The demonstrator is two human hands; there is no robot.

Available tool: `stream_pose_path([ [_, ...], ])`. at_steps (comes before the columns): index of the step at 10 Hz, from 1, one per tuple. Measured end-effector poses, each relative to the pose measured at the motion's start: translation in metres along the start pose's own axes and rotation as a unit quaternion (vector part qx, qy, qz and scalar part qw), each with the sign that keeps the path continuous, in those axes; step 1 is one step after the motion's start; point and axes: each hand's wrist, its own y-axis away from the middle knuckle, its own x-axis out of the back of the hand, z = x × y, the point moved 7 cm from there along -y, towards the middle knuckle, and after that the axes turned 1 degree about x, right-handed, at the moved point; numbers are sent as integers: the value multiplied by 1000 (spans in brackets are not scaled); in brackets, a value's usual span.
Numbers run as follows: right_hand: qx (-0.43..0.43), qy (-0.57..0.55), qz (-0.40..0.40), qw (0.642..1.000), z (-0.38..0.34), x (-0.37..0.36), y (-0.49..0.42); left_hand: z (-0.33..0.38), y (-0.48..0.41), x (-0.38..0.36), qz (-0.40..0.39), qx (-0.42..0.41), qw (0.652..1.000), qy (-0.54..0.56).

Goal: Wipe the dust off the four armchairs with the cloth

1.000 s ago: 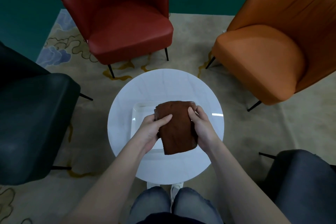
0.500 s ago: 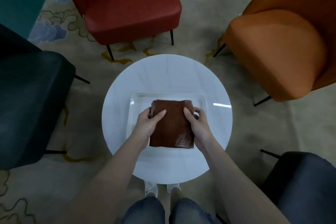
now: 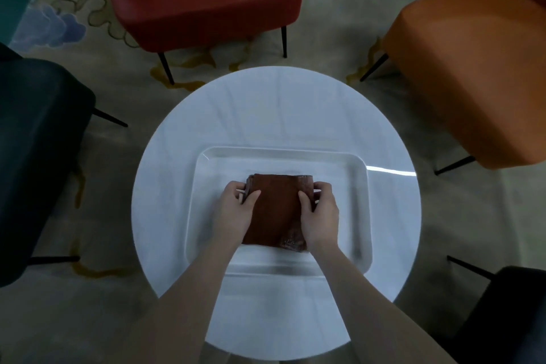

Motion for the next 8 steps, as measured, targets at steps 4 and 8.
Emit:
stream_pose_path([
  [4,328,369,-52,868,15,-8,22,-19,22,-15,8,-359,809,-465],
  [8,229,241,-78,940,-22,21,28,16,46,6,-81,-257,848,-457],
])
